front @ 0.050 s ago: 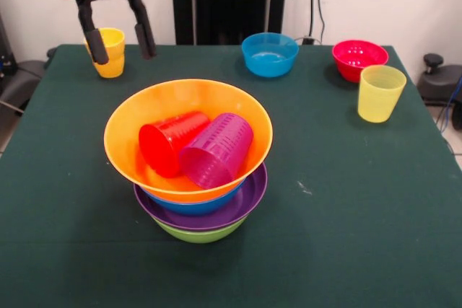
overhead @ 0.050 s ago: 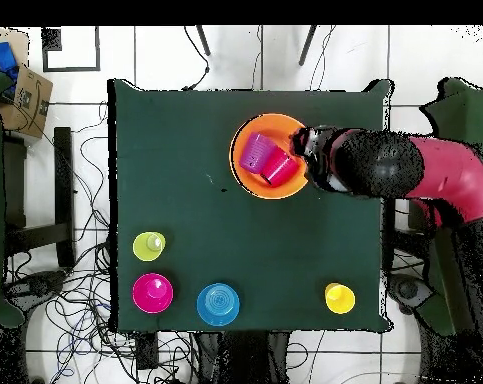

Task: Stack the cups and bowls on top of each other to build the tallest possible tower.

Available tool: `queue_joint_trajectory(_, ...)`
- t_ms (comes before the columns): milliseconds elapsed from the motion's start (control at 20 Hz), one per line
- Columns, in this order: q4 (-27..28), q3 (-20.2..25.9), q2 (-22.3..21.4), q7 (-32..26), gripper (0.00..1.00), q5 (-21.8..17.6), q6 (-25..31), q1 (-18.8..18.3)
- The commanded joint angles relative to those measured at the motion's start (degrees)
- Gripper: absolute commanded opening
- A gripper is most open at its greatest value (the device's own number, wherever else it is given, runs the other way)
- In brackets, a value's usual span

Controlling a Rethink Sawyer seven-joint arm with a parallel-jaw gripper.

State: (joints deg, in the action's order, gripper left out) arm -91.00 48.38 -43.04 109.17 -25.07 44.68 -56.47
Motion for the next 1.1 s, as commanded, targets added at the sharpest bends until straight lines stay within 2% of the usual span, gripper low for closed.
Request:
queue_joint_trajectory(50, -11.34, -3.85, 4.14, -7.79, 1.0, -9.85, -6.82, 0.92)
queue_joint_trajectory(300, -15.7, -8.92, 2.08, 0.6, 1.0, -13.0, -10.21, 4.13)
queue_joint_trajectory(600, -19.88, -12.56, 0.08, 5.14, 1.0, -13.36, -13.59, 6.42)
queue_joint_trajectory(750, -21.56, -12.41, -2.34, 4.59, 1.0, -11.76, -13.4, 6.15)
queue_joint_trajectory(1100, -27.66, -9.39, -10.5, 2.64, 1.0, -5.12, -10.27, 4.2)
